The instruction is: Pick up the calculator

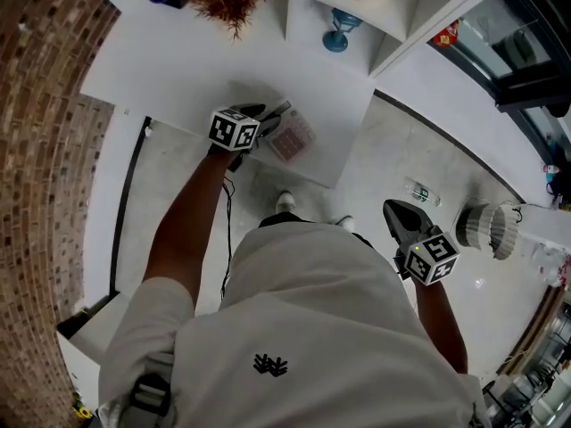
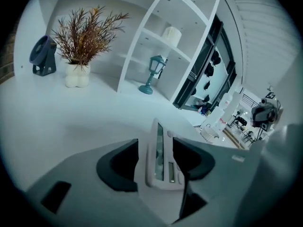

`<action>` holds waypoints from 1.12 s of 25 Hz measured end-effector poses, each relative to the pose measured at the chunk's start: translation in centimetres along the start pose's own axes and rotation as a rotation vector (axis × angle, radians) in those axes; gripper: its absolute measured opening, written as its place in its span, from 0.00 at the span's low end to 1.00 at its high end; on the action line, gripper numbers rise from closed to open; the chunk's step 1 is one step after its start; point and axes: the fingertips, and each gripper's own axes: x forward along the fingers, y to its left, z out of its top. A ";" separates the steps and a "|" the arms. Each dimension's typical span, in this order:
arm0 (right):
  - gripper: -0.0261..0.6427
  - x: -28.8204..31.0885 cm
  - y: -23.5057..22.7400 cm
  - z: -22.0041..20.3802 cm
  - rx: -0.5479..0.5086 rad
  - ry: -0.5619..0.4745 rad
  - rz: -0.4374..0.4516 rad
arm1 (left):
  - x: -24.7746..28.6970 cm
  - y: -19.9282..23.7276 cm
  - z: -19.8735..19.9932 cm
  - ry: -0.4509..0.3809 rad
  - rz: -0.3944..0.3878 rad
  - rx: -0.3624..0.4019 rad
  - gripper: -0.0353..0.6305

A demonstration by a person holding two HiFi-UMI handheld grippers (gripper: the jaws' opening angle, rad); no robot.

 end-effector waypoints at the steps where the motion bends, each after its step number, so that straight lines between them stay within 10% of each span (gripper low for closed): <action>1: 0.06 0.1 0.0 0.1 0.006 -0.002 -0.011 | 0.4 0.0 0.0 0.007 -0.016 -0.007 0.40; 14: 0.06 0.2 -0.5 -0.5 0.057 0.018 -0.041 | 1.5 -1.1 0.3 -0.027 -0.181 -0.234 0.17; 28: 0.06 -1.5 -1.0 -1.3 0.013 0.001 0.028 | -1.7 -2.7 2.4 -0.185 -0.088 -0.310 0.14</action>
